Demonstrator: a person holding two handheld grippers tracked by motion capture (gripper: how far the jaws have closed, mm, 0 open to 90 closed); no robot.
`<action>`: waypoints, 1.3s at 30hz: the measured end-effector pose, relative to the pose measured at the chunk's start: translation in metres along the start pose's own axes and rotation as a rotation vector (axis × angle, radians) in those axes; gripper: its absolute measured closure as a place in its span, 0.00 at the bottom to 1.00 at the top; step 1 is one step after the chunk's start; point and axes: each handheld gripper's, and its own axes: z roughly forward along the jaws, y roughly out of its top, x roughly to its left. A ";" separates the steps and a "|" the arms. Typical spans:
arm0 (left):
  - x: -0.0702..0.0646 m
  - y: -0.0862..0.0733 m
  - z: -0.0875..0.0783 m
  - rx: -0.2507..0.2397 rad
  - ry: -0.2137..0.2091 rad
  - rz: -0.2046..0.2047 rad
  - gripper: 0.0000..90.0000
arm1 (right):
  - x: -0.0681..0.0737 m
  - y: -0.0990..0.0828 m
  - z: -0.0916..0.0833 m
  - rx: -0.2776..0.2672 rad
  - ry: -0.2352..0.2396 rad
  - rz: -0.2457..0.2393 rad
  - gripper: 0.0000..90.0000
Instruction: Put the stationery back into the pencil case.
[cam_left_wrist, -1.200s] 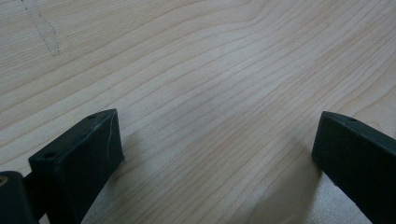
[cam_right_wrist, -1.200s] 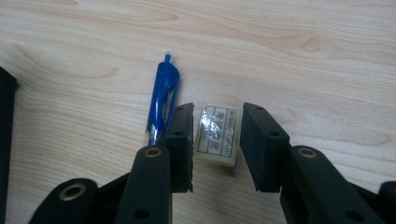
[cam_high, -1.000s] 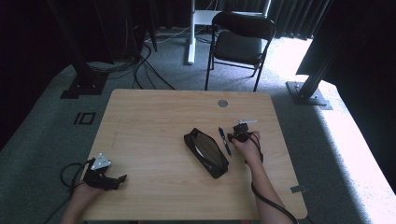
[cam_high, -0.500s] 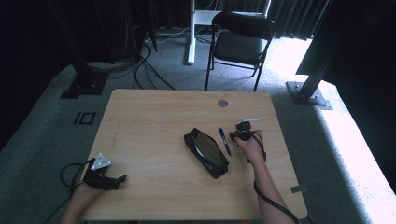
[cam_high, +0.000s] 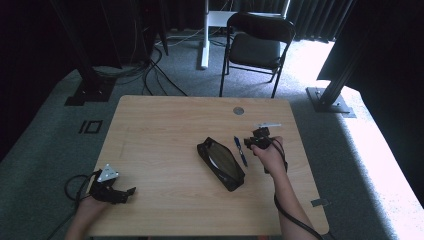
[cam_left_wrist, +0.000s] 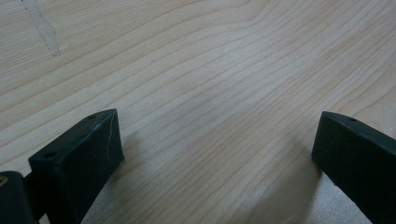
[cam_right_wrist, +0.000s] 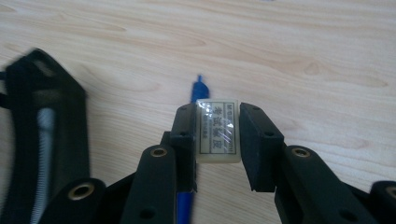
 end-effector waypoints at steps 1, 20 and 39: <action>0.000 0.000 0.000 0.000 0.000 0.000 0.02 | 0.001 0.001 -0.002 -0.004 0.002 -0.009 0.76; 0.000 0.000 0.000 0.000 0.000 0.000 0.02 | 0.052 0.020 -0.041 -0.083 0.128 -0.129 0.76; 0.000 0.000 0.000 0.000 0.000 0.001 0.02 | 0.099 0.020 -0.040 -0.064 0.242 -0.232 0.76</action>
